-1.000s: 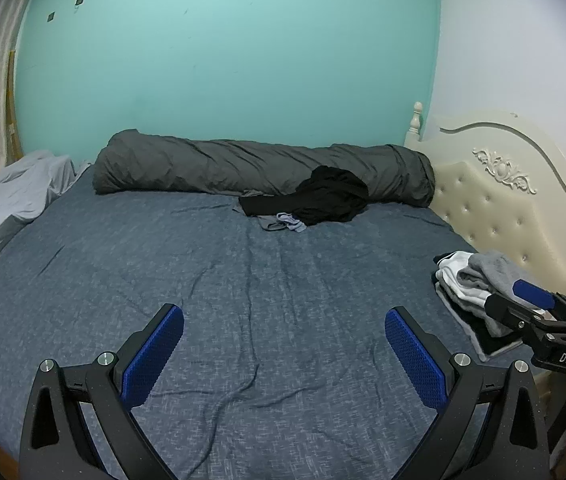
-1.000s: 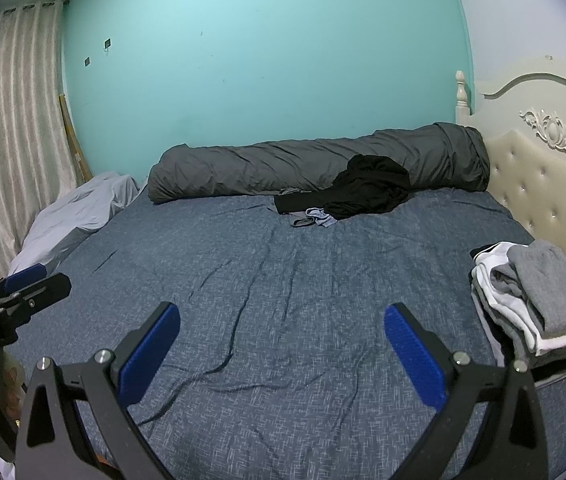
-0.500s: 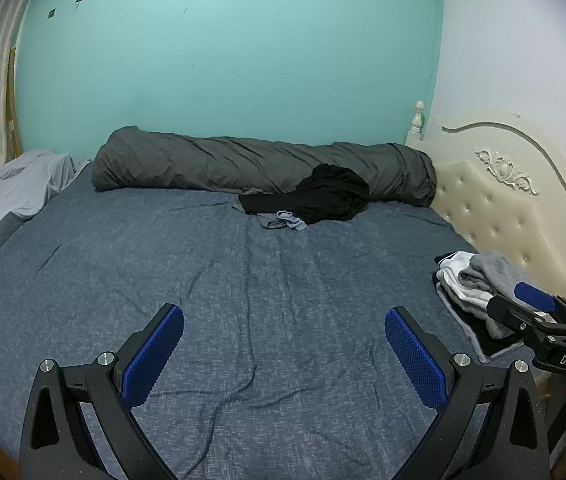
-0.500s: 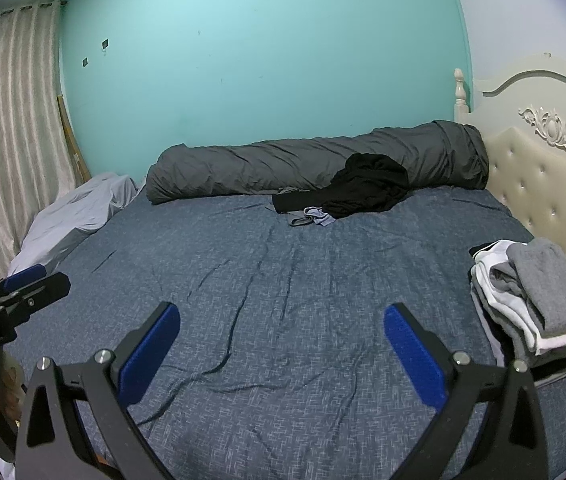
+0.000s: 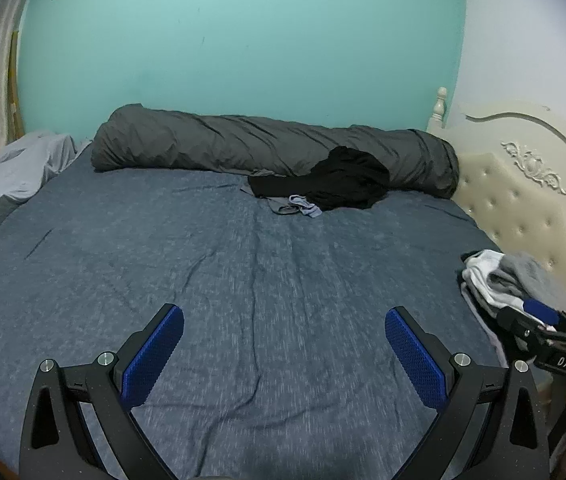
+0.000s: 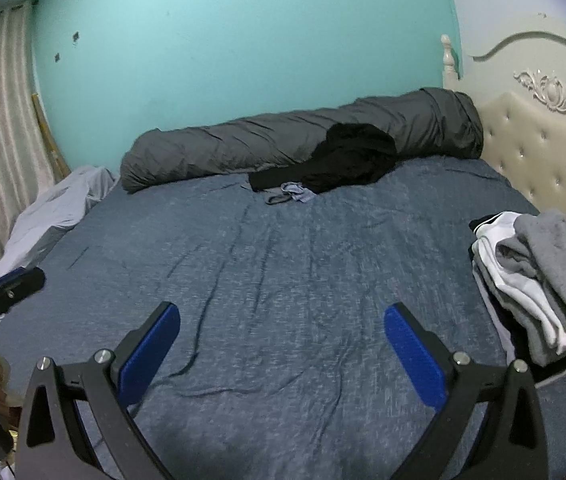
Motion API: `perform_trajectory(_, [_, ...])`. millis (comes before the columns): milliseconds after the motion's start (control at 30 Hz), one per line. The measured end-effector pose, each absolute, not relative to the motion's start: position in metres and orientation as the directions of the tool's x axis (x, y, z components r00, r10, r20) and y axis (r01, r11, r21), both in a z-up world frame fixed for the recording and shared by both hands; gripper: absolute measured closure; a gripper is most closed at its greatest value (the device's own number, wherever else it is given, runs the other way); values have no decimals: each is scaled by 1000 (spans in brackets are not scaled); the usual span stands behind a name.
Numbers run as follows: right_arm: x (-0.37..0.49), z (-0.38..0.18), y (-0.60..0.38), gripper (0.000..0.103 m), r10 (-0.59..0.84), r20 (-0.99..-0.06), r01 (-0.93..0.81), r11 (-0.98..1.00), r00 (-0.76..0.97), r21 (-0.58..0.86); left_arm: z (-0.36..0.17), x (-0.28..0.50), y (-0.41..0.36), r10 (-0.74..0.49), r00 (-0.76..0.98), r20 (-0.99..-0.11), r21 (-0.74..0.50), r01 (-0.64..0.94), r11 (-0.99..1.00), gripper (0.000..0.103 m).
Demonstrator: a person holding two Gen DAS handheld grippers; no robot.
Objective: Fold clothes
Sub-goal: 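Move the right tool toward the black garment on the bolster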
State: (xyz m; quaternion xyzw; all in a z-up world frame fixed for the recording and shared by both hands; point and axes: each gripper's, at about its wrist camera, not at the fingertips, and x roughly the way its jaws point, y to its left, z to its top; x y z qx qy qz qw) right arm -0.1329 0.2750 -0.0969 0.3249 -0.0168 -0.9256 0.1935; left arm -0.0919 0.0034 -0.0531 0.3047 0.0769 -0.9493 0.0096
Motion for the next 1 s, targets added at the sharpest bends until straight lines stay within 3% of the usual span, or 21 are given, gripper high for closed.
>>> perform_trajectory(600, [-383,-224,277,1,-305,-643,285,-948,-702,138,-160,-315,-16,40,-788,-615,-214,118,-970,0])
perform_trajectory(1000, [-504,-242,244,1,-324,-698,271,-944,-639,190,-178,-403,-42,89,-727,-681,-279,146,-949,0])
